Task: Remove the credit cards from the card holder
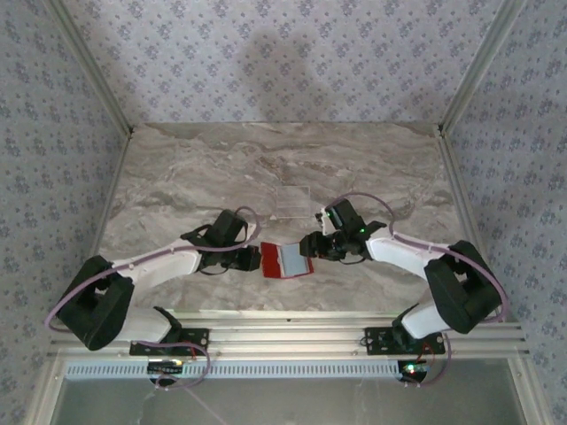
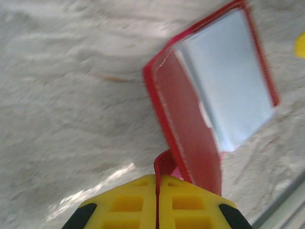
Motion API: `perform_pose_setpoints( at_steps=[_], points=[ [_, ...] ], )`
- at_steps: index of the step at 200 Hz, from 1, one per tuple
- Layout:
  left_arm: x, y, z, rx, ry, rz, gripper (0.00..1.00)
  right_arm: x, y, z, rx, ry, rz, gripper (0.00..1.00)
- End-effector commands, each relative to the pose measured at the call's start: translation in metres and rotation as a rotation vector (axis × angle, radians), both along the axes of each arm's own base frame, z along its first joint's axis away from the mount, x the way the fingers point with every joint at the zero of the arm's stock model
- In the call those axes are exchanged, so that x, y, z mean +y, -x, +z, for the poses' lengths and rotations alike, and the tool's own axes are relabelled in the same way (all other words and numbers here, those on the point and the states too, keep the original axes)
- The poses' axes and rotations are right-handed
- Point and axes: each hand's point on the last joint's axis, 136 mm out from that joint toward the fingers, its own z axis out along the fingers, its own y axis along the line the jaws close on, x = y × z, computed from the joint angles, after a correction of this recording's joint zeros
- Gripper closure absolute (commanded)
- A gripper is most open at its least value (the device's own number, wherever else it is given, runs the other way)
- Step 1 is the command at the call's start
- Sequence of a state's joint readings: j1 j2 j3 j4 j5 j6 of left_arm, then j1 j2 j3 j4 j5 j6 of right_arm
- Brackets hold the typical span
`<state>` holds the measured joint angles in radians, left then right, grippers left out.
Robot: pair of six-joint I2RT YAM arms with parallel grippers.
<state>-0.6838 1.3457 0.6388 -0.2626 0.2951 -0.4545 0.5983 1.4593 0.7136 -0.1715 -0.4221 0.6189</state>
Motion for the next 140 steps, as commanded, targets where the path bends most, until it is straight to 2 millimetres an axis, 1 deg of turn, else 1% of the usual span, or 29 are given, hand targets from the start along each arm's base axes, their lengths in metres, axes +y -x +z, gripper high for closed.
perform_pose_setpoints(
  at_steps=[1,18,37,47,62,80,92,113,140],
  points=[
    [0.022,0.0,-0.015,0.039,-0.136,0.045,0.95,-0.004,0.001,-0.01,0.034,0.051,0.006,0.51],
    [0.027,0.002,-0.025,0.069,-0.179,0.056,0.95,-0.006,0.001,-0.017,0.056,0.056,0.002,0.55],
    [0.03,0.003,-0.032,0.089,-0.211,0.06,0.95,-0.015,0.0,-0.024,0.075,0.074,-0.028,0.57],
    [0.03,0.004,-0.034,0.098,-0.215,0.061,0.95,-0.018,0.0,-0.026,0.081,0.055,-0.039,0.58],
    [0.03,0.004,-0.037,0.103,-0.221,0.06,0.95,-0.014,0.001,-0.028,0.094,0.005,-0.034,0.6],
    [0.029,0.004,-0.04,0.114,-0.224,0.056,0.96,-0.005,0.004,-0.025,0.101,-0.064,0.0,0.62],
    [0.028,0.003,-0.04,0.117,-0.222,0.053,0.96,0.0,0.004,-0.024,0.122,-0.103,-0.01,0.64],
    [0.026,0.003,-0.043,0.126,-0.222,0.05,0.96,-0.001,0.005,-0.031,0.14,-0.098,-0.015,0.69],
    [0.026,0.004,-0.045,0.135,-0.225,0.045,0.96,-0.002,0.007,-0.039,0.162,-0.095,-0.019,0.71]
  ],
)
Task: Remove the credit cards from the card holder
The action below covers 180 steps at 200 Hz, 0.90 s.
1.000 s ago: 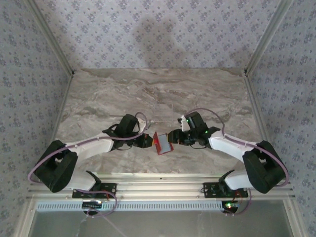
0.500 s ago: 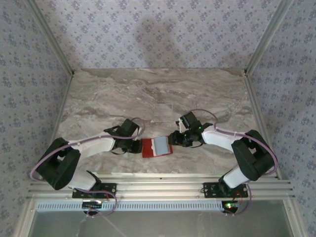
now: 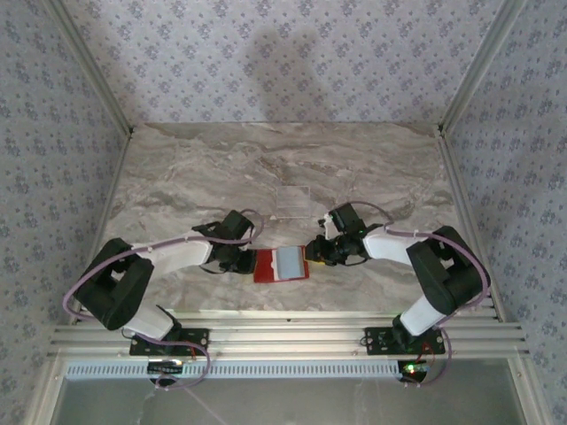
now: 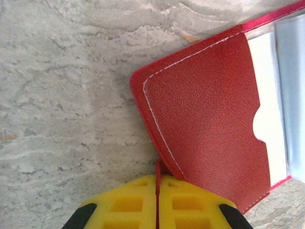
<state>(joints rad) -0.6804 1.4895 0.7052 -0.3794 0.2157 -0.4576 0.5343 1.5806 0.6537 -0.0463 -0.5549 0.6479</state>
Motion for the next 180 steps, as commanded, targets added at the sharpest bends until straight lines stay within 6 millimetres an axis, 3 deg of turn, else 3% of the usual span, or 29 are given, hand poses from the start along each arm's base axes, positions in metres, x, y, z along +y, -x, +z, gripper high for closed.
perform_pose_setpoints(
  at_steps=[1,28,155,180],
  points=[
    [0.007,0.003,-0.012,0.029,-0.046,0.007,0.96,0.001,0.004,-0.006,0.035,-0.025,-0.002,0.71],
    [0.007,0.004,-0.012,0.033,-0.046,0.006,0.96,0.004,0.006,-0.007,0.048,-0.046,0.0,0.73],
    [0.003,0.004,-0.015,0.046,-0.032,-0.001,0.97,0.014,0.0,0.024,0.005,-0.157,-0.004,0.89],
    [0.001,0.002,-0.012,0.038,-0.026,0.002,0.9,0.012,0.0,0.03,-0.012,-0.145,-0.003,0.95]
  ],
)
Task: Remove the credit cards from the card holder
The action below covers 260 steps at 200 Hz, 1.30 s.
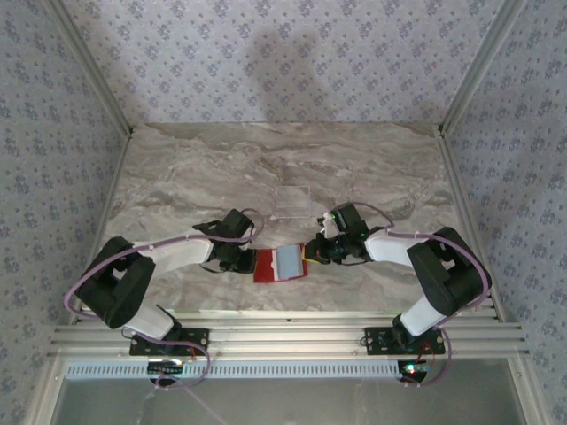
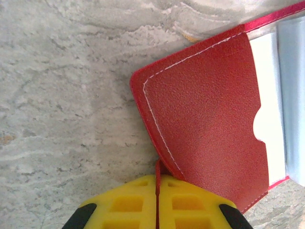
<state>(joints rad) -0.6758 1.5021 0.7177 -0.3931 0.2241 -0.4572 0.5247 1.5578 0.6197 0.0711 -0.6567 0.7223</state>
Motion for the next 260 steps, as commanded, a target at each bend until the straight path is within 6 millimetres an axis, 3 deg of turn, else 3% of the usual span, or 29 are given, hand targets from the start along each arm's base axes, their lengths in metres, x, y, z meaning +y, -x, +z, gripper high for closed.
perform_pose_setpoints(
  at_steps=[1,20,49,56,82,106,167,207,260],
  points=[
    [0.002,0.002,-0.011,0.022,-0.025,0.0,0.9,-0.002,0.0,0.011,-0.016,-0.008,0.001,0.95],
    [0.003,-0.002,-0.005,-0.003,-0.031,0.008,0.85,-0.01,0.0,0.016,-0.039,0.051,-0.004,0.99],
    [0.006,-0.011,0.012,-0.06,-0.036,0.039,0.57,-0.027,0.003,0.031,-0.079,0.185,0.021,1.0],
    [0.007,-0.013,0.016,-0.07,-0.035,0.045,0.54,-0.032,0.005,0.033,-0.081,0.219,0.024,1.0],
    [0.007,-0.021,0.032,-0.113,-0.003,0.086,0.53,-0.04,0.007,0.048,-0.11,0.308,0.035,1.0],
    [0.006,-0.03,0.048,-0.14,0.08,0.148,0.49,-0.033,0.006,0.059,-0.127,0.341,0.046,1.0],
    [0.012,-0.036,0.072,-0.162,0.128,0.215,0.46,-0.004,-0.001,0.053,-0.153,0.512,0.086,1.0],
    [0.012,-0.036,0.077,-0.164,0.128,0.223,0.46,0.023,-0.002,0.054,-0.153,0.44,0.075,1.0],
    [-0.005,-0.033,0.072,-0.095,0.108,0.164,0.46,0.013,-0.01,0.049,-0.107,0.289,-0.045,1.0]
  ],
)
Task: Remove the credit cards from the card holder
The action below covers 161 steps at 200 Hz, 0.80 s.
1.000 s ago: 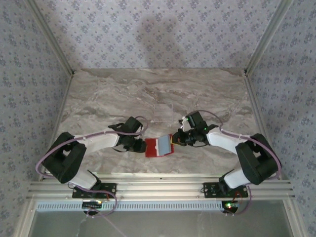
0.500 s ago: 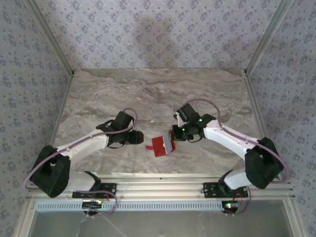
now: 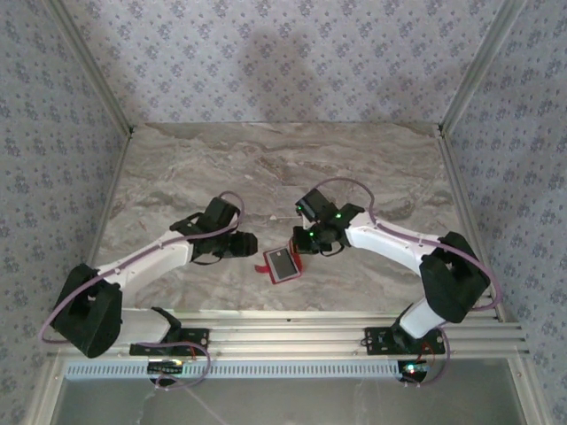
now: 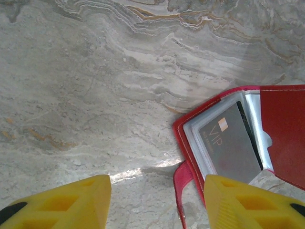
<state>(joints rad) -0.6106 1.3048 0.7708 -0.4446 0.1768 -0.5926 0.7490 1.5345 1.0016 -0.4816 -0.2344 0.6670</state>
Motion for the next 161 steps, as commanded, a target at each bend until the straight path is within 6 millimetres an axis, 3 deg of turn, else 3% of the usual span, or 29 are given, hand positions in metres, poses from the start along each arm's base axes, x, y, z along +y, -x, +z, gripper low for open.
perform_pose_setpoints(
  at_steps=[1,37,68,107,129,161],
  points=[
    [-0.015,0.001,0.006,0.034,-0.003,-0.046,0.46,-0.006,-0.008,0.003,0.011,-0.101,-0.09,1.0],
    [-0.042,-0.001,0.015,0.017,-0.056,-0.127,0.47,-0.026,-0.011,-0.009,0.039,-0.178,-0.179,1.0],
    [-0.058,-0.01,0.016,0.028,-0.041,-0.097,0.48,-0.036,-0.011,-0.014,0.043,-0.214,-0.211,1.0],
    [-0.069,-0.021,0.009,0.065,-0.052,-0.083,0.5,-0.049,-0.013,-0.019,0.033,-0.157,-0.188,0.8],
    [-0.073,-0.027,0.007,0.07,-0.042,-0.068,0.51,-0.062,-0.013,-0.03,0.038,-0.08,-0.198,0.78],
    [-0.075,-0.03,0.015,0.036,0.023,-0.025,0.51,-0.065,-0.008,-0.042,0.045,-0.059,-0.188,0.75]
  ],
)
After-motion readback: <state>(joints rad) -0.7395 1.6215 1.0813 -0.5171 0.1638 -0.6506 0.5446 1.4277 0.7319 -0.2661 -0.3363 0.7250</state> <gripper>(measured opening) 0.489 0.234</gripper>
